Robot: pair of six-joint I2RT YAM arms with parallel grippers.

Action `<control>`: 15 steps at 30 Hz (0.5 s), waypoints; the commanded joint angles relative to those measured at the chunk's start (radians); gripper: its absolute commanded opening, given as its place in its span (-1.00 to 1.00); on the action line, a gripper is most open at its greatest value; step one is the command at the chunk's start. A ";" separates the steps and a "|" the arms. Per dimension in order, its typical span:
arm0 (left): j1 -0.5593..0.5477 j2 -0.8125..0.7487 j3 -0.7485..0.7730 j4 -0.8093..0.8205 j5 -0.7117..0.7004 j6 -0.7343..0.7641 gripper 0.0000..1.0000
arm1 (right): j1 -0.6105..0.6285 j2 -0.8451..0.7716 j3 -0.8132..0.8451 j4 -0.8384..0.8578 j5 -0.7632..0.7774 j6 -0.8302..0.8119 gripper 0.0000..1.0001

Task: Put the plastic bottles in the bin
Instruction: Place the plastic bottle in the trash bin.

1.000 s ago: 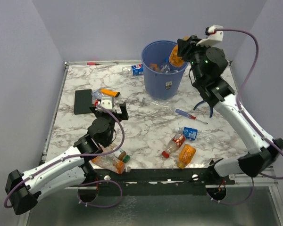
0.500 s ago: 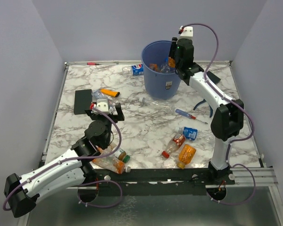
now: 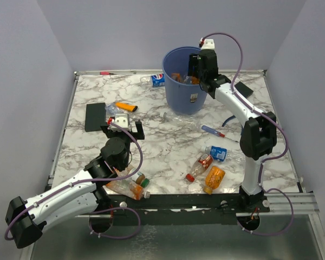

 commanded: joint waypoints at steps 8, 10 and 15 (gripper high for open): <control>0.001 0.006 0.016 -0.023 0.024 -0.009 0.98 | 0.001 -0.096 0.067 -0.122 -0.133 0.101 0.99; 0.001 0.008 0.017 -0.024 0.025 -0.006 0.98 | 0.001 -0.124 0.098 -0.135 -0.150 0.115 1.00; 0.001 0.011 0.018 -0.028 0.029 -0.008 0.98 | 0.001 -0.231 0.160 -0.158 -0.203 0.149 1.00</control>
